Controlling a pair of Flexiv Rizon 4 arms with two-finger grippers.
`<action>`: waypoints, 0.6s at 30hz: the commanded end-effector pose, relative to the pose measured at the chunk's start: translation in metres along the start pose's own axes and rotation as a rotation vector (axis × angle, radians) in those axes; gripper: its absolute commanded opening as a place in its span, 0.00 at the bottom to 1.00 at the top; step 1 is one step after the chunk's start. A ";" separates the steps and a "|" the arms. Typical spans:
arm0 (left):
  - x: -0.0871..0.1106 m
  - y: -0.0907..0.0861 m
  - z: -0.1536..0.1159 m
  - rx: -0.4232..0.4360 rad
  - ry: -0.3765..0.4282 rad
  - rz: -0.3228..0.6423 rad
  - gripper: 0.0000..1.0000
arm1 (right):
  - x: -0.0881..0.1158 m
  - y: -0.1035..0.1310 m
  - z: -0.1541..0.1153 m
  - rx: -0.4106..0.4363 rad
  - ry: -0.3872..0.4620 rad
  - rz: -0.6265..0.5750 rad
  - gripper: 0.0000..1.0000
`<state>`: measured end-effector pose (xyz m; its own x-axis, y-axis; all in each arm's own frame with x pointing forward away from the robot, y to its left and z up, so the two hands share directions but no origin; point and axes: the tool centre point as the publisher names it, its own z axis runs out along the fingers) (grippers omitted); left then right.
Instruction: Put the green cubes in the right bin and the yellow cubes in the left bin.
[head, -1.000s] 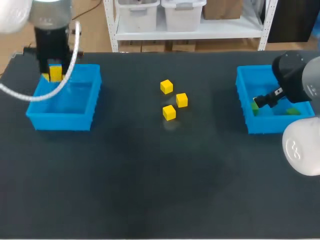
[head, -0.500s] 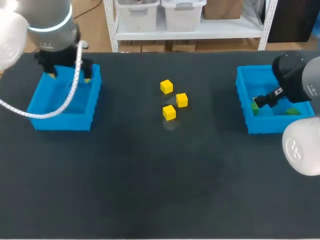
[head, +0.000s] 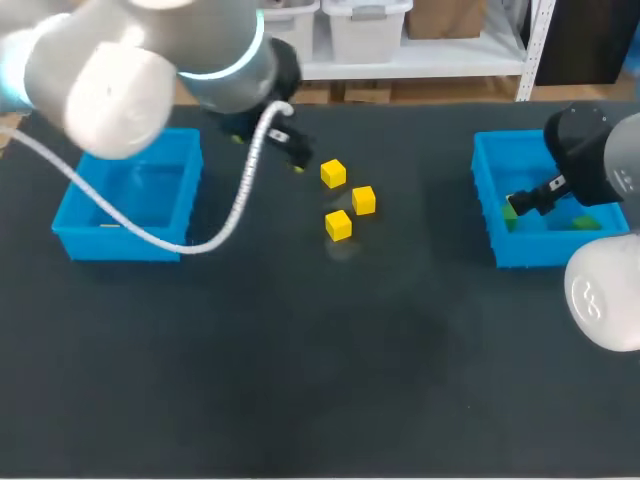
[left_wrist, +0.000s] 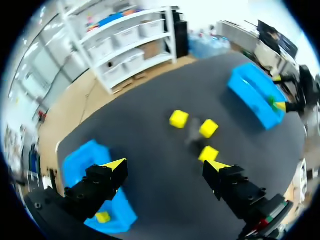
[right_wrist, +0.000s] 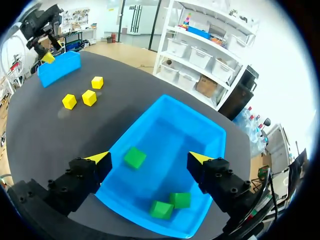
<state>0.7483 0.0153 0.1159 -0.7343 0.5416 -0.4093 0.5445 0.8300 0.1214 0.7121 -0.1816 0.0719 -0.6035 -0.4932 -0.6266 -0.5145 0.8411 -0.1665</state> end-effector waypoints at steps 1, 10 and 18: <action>-0.034 -0.011 0.037 0.186 0.122 0.298 1.00 | 0.000 0.000 0.000 0.003 0.001 0.000 1.00; -0.046 -0.012 0.095 0.221 0.218 0.342 1.00 | 0.000 0.000 0.000 0.003 0.001 0.000 1.00; -0.056 -0.014 0.112 0.224 0.238 0.308 1.00 | 0.000 0.000 0.000 0.003 0.001 0.000 1.00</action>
<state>0.8117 -0.0303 0.0410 -0.5625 0.7863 -0.2556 0.8073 0.5891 0.0356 0.7121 -0.1816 0.0719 -0.6035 -0.4932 -0.6265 -0.5145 0.8412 -0.1665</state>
